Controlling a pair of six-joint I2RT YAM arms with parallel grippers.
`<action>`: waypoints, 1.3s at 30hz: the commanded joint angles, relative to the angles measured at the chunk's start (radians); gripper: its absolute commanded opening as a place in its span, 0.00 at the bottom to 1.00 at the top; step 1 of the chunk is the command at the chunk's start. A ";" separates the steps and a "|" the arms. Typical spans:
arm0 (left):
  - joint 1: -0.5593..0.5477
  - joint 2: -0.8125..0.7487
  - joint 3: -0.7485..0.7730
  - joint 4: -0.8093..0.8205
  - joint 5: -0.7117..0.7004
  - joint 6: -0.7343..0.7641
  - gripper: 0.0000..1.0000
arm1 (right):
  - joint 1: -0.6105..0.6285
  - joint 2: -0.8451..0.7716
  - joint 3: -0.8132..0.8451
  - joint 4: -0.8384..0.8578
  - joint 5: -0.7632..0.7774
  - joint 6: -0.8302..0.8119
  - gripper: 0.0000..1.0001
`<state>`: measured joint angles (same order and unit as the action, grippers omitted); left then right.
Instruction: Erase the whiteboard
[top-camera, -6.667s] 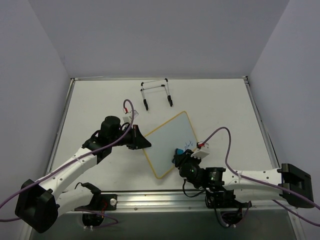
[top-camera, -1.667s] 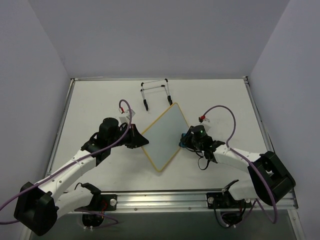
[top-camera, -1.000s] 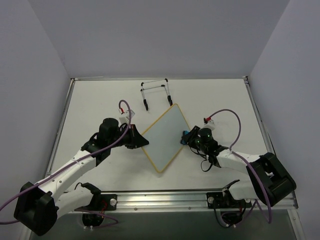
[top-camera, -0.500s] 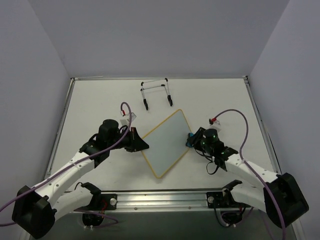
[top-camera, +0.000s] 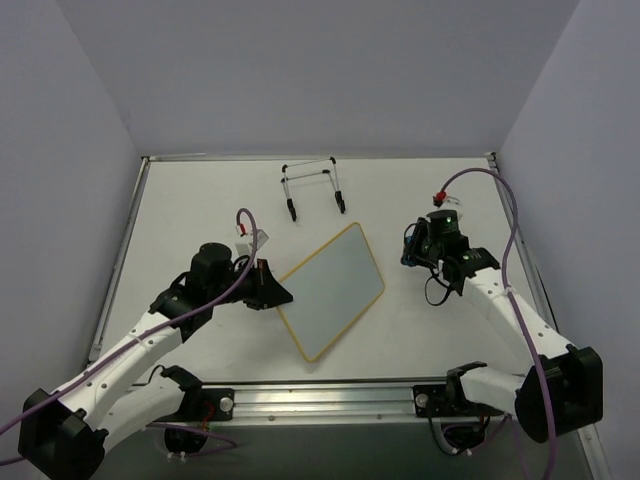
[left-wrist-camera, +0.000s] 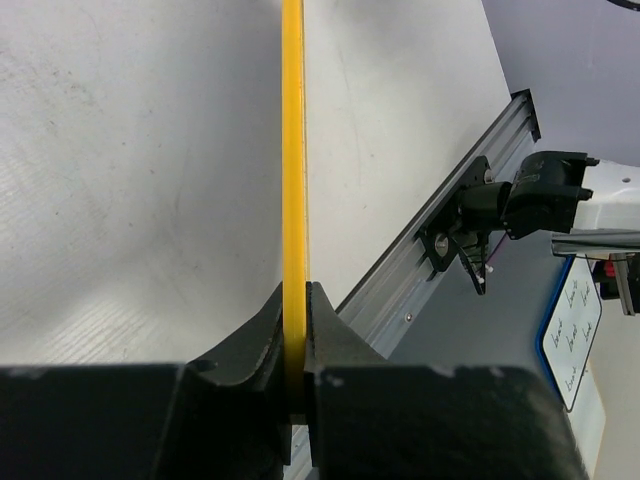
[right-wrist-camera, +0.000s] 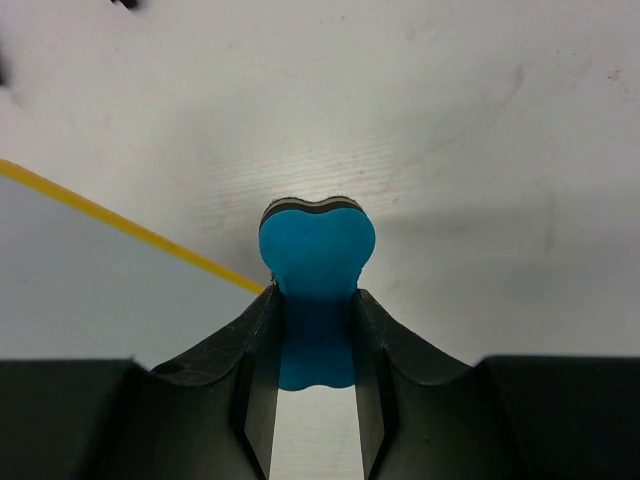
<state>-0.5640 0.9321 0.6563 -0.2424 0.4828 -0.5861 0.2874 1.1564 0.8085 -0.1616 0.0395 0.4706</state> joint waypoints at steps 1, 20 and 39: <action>0.000 -0.032 0.095 0.034 0.014 0.022 0.02 | -0.004 0.119 0.092 -0.165 0.014 -0.122 0.00; 0.007 -0.084 0.190 -0.130 -0.053 0.114 0.02 | -0.060 0.494 0.087 -0.090 0.100 -0.072 0.00; 0.010 -0.050 0.249 -0.182 -0.075 0.164 0.02 | -0.056 0.333 0.104 -0.176 0.135 -0.067 0.66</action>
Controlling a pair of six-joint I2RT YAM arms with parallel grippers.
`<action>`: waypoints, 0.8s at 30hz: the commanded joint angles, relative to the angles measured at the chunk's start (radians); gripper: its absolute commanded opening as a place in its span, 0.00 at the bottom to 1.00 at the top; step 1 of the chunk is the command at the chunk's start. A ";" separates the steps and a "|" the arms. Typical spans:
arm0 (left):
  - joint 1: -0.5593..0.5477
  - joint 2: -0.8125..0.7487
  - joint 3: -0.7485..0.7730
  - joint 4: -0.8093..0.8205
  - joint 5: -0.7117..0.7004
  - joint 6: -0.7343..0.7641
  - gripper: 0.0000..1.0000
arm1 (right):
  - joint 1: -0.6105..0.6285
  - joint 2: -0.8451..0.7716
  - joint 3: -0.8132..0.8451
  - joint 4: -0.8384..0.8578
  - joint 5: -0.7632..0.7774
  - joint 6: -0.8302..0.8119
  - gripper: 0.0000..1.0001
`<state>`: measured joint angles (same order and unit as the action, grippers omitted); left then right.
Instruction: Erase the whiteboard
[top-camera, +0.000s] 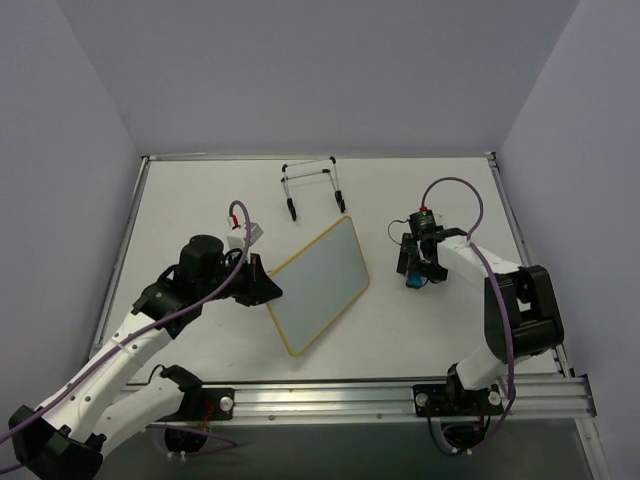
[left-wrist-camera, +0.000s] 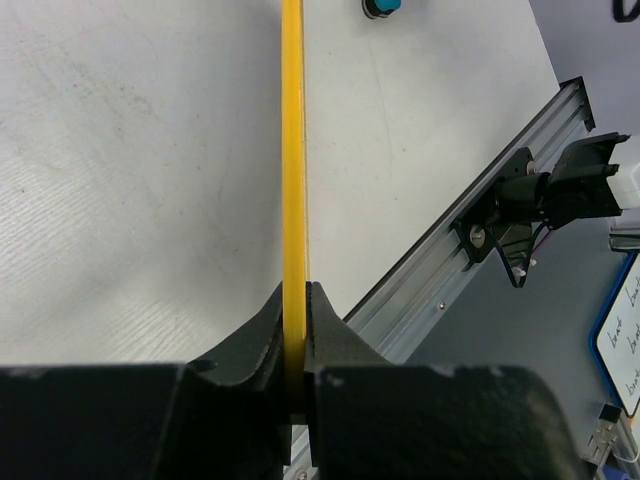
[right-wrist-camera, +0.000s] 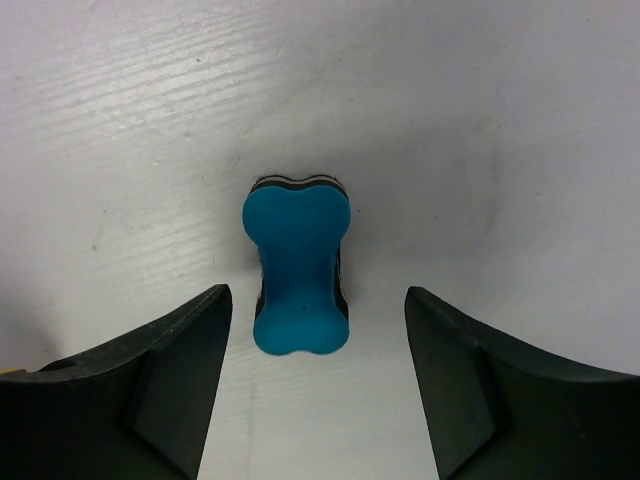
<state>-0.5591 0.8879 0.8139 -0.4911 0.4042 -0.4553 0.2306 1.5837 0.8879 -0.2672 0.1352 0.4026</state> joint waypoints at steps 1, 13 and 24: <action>0.007 -0.007 0.096 0.066 -0.001 0.043 0.02 | 0.001 -0.138 0.031 -0.078 0.041 -0.001 0.66; 0.208 0.147 0.191 0.221 0.361 0.096 0.02 | -0.001 -0.465 0.034 -0.110 0.051 -0.030 0.92; 0.266 0.383 0.422 0.252 0.560 0.213 0.02 | 0.016 -0.605 0.009 -0.070 0.007 -0.027 1.00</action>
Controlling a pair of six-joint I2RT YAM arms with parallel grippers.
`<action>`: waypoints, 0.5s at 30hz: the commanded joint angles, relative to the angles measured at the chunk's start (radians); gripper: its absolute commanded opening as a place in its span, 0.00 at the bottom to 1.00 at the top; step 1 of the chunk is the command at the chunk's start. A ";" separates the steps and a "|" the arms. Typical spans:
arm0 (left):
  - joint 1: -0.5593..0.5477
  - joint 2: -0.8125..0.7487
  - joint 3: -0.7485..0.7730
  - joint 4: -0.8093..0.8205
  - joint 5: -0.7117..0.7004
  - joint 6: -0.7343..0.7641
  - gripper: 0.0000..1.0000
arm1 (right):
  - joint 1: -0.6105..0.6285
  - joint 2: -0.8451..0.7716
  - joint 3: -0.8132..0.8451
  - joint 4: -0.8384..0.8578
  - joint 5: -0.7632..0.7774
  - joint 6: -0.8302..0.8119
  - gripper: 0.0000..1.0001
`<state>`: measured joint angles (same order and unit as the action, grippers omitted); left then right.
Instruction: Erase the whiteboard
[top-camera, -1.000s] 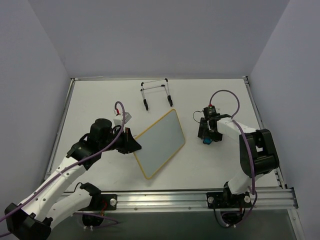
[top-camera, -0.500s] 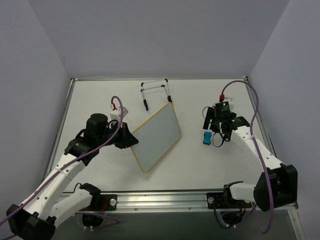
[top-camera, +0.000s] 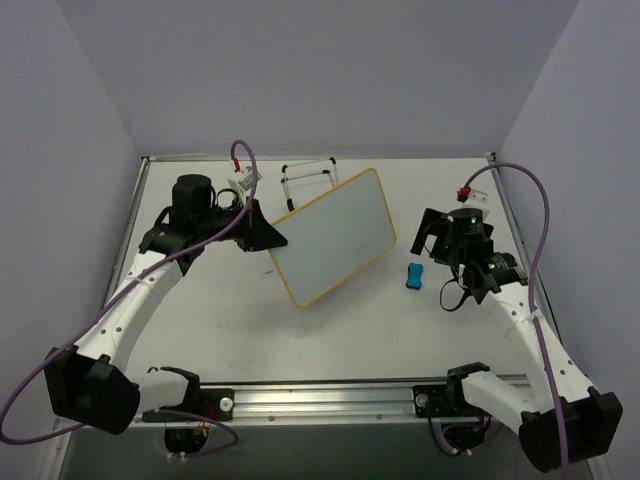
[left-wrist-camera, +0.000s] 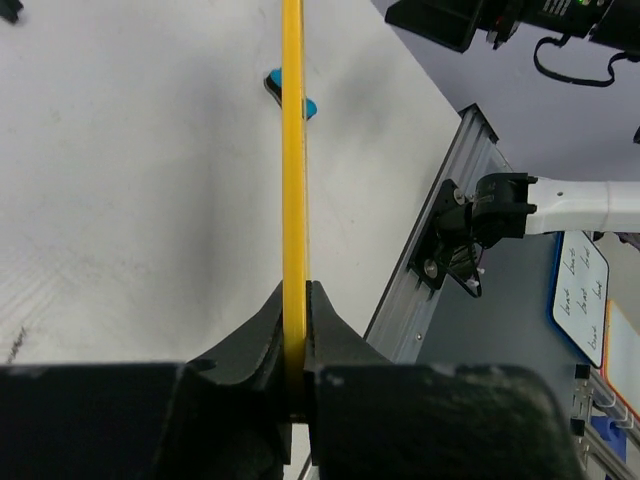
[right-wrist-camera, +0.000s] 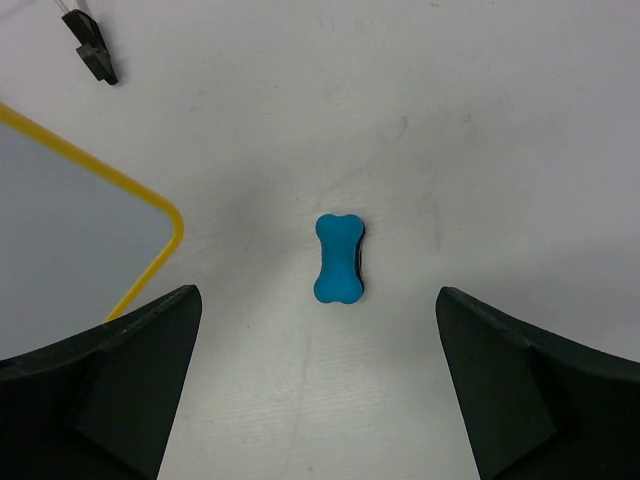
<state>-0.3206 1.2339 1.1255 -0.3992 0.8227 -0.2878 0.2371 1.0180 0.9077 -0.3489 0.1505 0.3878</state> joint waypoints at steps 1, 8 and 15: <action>0.050 0.061 0.129 0.166 0.183 0.041 0.02 | 0.010 -0.051 -0.010 0.014 -0.005 -0.010 1.00; 0.136 0.249 0.318 0.203 0.311 0.052 0.02 | 0.011 -0.151 -0.004 0.008 -0.011 -0.018 1.00; 0.221 0.470 0.497 0.226 0.429 0.062 0.02 | 0.014 -0.170 -0.009 -0.005 -0.037 -0.029 1.00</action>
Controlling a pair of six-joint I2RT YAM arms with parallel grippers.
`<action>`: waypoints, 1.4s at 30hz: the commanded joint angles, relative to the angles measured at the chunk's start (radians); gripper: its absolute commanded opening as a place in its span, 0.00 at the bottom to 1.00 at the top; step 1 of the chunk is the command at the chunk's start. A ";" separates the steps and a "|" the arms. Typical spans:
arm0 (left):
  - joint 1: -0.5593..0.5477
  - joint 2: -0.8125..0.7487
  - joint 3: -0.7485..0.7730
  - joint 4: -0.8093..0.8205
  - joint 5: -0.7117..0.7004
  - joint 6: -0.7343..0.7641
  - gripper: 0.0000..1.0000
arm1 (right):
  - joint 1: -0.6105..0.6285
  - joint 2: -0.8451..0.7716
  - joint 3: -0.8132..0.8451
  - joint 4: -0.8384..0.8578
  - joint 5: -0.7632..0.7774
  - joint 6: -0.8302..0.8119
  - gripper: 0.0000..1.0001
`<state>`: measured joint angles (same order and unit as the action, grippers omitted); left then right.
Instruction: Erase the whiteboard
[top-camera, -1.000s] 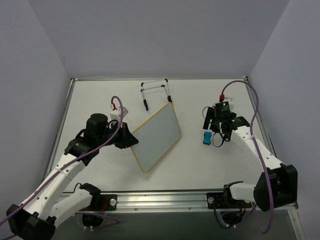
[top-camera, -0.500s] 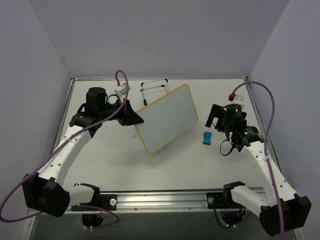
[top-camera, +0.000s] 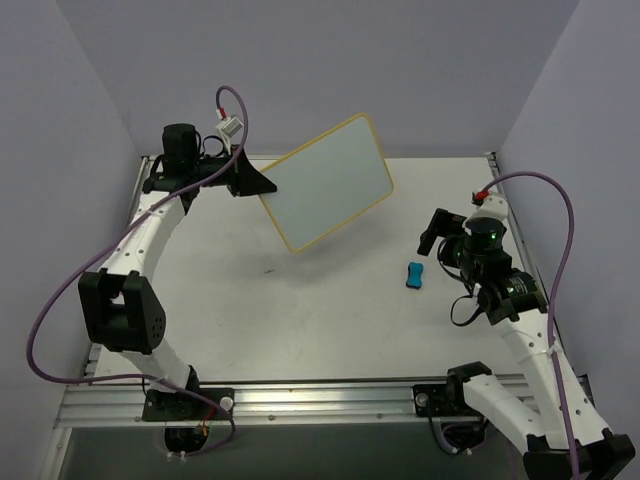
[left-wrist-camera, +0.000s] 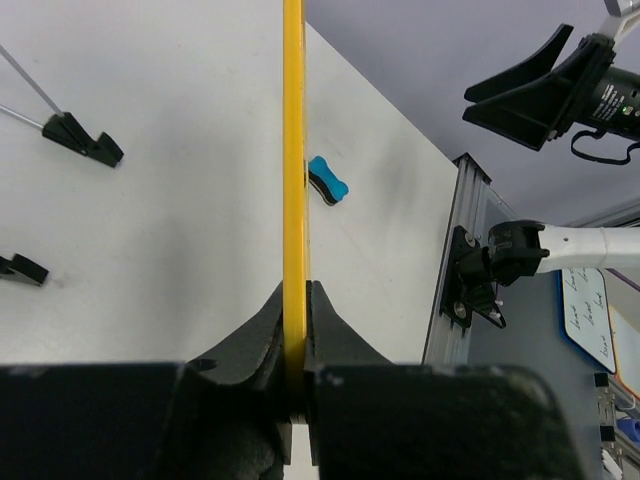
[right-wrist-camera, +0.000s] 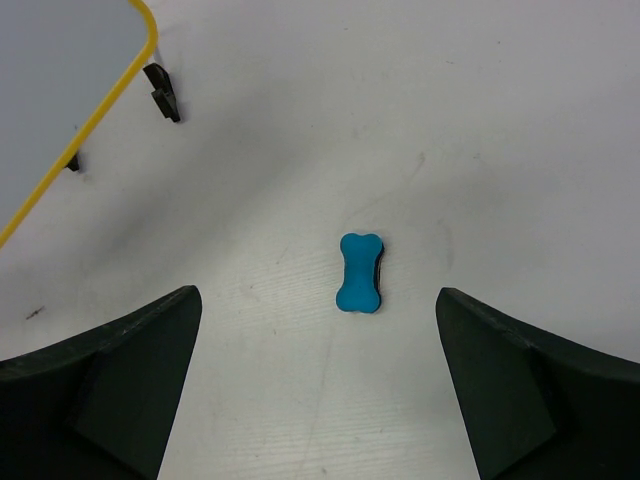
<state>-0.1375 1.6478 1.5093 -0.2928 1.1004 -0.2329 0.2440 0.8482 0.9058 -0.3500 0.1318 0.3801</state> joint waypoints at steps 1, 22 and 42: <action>0.044 0.081 0.152 0.124 0.156 0.010 0.02 | 0.009 -0.001 -0.007 -0.003 -0.024 -0.021 1.00; 0.193 0.805 0.779 1.180 0.501 -0.985 0.02 | 0.089 0.066 -0.010 -0.009 0.058 -0.024 1.00; 0.240 0.827 0.751 1.058 0.414 -0.740 0.02 | 0.170 0.107 -0.010 -0.027 0.144 -0.010 1.00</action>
<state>0.0925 2.6057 2.2665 0.7441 1.5192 -1.0153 0.4019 0.9585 0.8993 -0.3714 0.2333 0.3664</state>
